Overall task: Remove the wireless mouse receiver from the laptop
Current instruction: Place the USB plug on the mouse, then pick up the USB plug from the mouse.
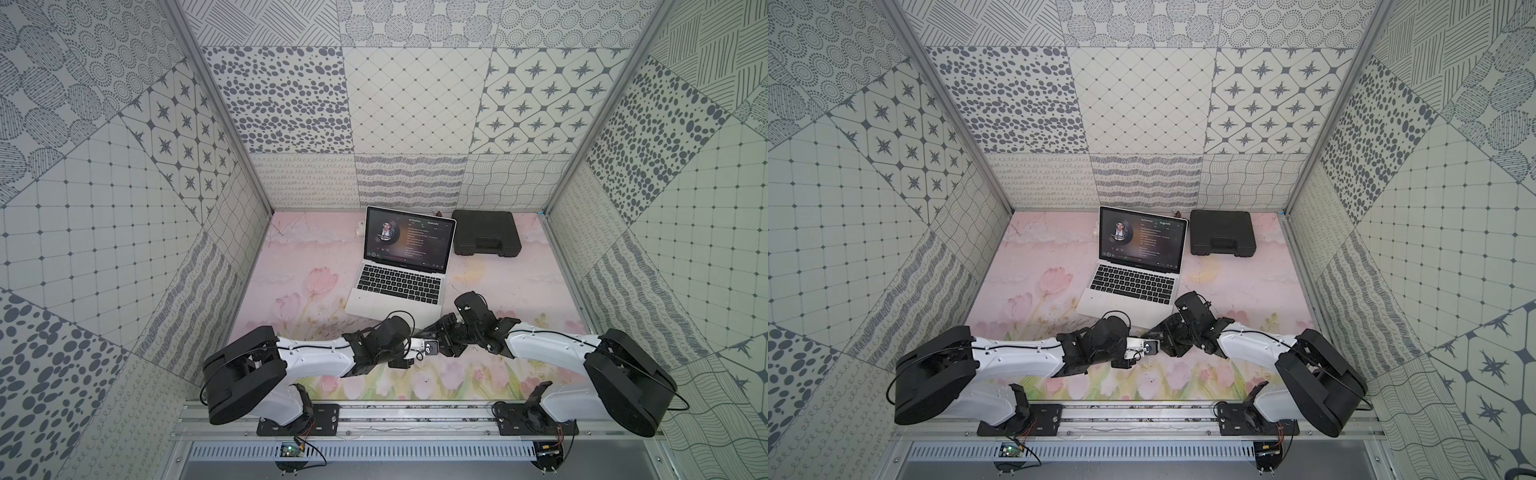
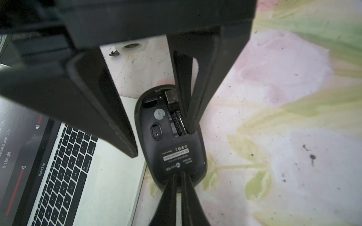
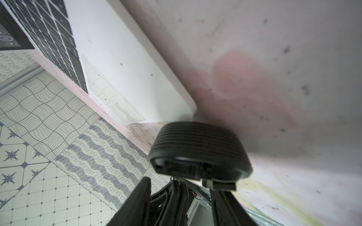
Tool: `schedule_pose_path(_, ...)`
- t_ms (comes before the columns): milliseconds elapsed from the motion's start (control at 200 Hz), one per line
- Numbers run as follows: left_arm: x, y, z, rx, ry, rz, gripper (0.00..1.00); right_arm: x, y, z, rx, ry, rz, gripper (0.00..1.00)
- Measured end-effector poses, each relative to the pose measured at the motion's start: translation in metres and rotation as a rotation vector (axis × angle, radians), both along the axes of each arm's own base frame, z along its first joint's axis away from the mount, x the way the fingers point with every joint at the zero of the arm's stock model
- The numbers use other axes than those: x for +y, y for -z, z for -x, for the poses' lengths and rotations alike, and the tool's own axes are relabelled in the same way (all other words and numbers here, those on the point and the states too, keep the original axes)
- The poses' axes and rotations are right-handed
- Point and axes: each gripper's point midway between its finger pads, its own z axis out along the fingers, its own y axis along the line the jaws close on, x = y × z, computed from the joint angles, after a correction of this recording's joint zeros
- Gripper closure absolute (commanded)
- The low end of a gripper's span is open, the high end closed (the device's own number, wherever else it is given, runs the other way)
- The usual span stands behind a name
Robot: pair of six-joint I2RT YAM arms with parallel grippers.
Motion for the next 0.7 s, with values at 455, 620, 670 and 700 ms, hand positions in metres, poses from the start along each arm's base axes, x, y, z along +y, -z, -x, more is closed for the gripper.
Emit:
schedule_pose_path(455, -0.001, 0.002, 0.000, 0.002, 0.001, -0.001, 0.88, -0.007, -0.037, 0.007, -0.048, -0.001, -0.037, 0.37)
schedule_pose_path(620, -0.001, -0.002, -0.002, -0.005, -0.003, 0.010, 0.72, -0.013, -0.048, 0.004, -0.071, 0.019, -0.049, 0.37)
schedule_pose_path(670, -0.001, -0.006, -0.003, -0.008, -0.012, 0.023, 0.66, -0.018, -0.050, 0.000, -0.081, 0.034, -0.048, 0.37)
schedule_pose_path(700, -0.001, -0.010, -0.004, -0.012, -0.016, 0.034, 0.61, -0.021, -0.052, -0.003, -0.090, 0.040, -0.045, 0.37)
